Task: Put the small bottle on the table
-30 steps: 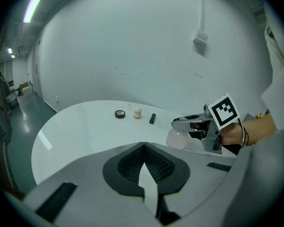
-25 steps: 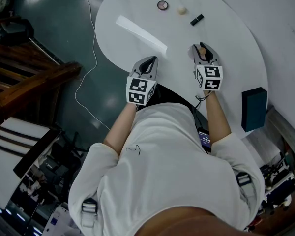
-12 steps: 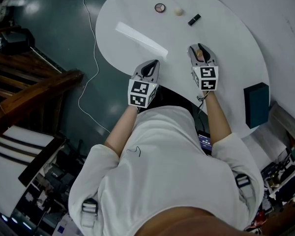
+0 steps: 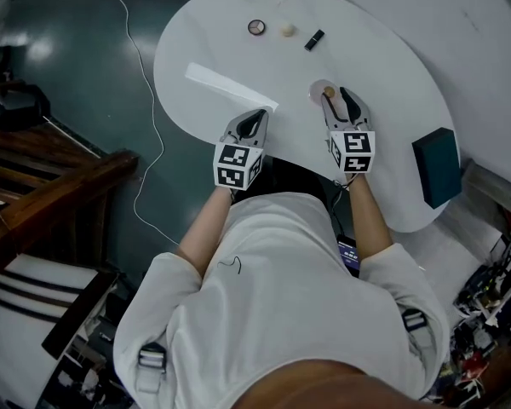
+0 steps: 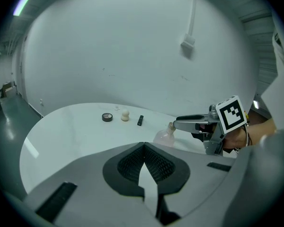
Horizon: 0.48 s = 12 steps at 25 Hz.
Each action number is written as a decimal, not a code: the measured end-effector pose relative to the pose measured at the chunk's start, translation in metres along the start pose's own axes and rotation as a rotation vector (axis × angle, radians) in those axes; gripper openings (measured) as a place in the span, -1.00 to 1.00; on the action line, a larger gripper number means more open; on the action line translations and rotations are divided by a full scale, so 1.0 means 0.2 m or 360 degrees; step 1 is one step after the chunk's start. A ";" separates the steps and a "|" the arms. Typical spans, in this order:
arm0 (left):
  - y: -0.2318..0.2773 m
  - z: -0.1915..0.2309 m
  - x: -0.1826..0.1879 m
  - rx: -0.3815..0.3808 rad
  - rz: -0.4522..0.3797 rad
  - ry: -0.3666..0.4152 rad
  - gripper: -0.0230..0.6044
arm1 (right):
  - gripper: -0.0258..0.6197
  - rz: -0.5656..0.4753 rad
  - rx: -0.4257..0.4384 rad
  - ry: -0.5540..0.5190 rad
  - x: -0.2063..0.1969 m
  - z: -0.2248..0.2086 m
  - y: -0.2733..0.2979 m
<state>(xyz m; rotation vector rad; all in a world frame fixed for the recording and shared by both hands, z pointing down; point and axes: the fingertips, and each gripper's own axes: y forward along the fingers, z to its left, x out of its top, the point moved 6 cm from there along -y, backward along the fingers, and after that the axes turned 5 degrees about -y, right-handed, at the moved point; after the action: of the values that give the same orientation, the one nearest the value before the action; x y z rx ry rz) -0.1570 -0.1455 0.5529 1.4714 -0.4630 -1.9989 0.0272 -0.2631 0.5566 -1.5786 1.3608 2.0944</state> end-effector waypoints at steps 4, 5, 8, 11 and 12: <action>0.05 -0.03 0.04 -0.0097 -0.0006 0.0052 -0.89 | -0.36 0.0004 -0.0115 0.0043 -0.03 -0.02 -0.12; 0.06 -0.04 0.04 -0.0117 -0.0002 0.0066 -0.89 | -0.36 0.0007 -0.0137 0.0056 -0.05 -0.02 -0.15; 0.09 -0.07 0.03 -0.0171 0.0017 0.0100 -0.89 | -0.41 0.0023 -0.0189 0.0100 -0.10 0.00 -0.24; 0.11 -0.09 0.03 -0.0216 0.0043 0.0126 -0.89 | -0.45 0.0048 -0.0237 0.0142 -0.16 0.02 -0.31; 0.12 -0.10 0.03 -0.0230 0.0054 0.0136 -0.89 | -0.48 0.0056 -0.0250 0.0155 -0.18 0.02 -0.34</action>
<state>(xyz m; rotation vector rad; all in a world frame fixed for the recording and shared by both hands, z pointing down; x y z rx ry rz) -0.1334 -0.1650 0.5568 1.4433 -0.2986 -1.8931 0.0804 -0.2090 0.5495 -1.7514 1.2900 2.2210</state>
